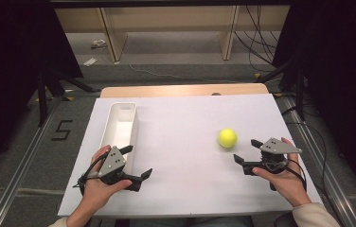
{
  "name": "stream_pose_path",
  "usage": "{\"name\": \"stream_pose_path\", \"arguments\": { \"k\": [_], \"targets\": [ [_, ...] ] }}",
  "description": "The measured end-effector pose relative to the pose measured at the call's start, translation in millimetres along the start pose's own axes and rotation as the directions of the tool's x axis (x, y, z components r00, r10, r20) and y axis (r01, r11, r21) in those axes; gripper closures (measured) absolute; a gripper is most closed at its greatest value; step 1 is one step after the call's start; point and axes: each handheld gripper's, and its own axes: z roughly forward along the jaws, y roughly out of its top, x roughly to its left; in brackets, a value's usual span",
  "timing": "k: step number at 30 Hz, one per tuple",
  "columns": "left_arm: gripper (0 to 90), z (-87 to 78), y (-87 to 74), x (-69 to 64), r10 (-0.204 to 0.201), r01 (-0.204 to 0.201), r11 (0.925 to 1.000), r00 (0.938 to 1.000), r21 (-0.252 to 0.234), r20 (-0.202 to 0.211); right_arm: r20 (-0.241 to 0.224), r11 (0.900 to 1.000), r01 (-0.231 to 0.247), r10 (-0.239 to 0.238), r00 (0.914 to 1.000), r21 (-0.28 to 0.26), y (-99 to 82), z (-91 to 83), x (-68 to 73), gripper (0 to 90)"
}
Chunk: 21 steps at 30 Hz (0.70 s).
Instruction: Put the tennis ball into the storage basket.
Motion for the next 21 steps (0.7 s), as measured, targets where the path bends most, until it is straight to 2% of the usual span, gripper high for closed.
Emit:
{"name": "stream_pose_path", "arguments": {
  "k": [11,21],
  "targets": [
    [0.0,-0.2,0.1,-0.2,0.001,-0.001,1.0,1.0,0.0,0.0,0.017,0.9999,0.011,-0.011,0.9998,0.008,1.3,4.0,1.2,13.7],
    [0.0,-0.1,0.4,-0.8,0.002,-0.002,1.0,1.0,0.002,0.001,0.066,0.9994,0.023,-0.025,0.9975,0.025,4.1,14.5,-1.6,7.0]
  ]
}}
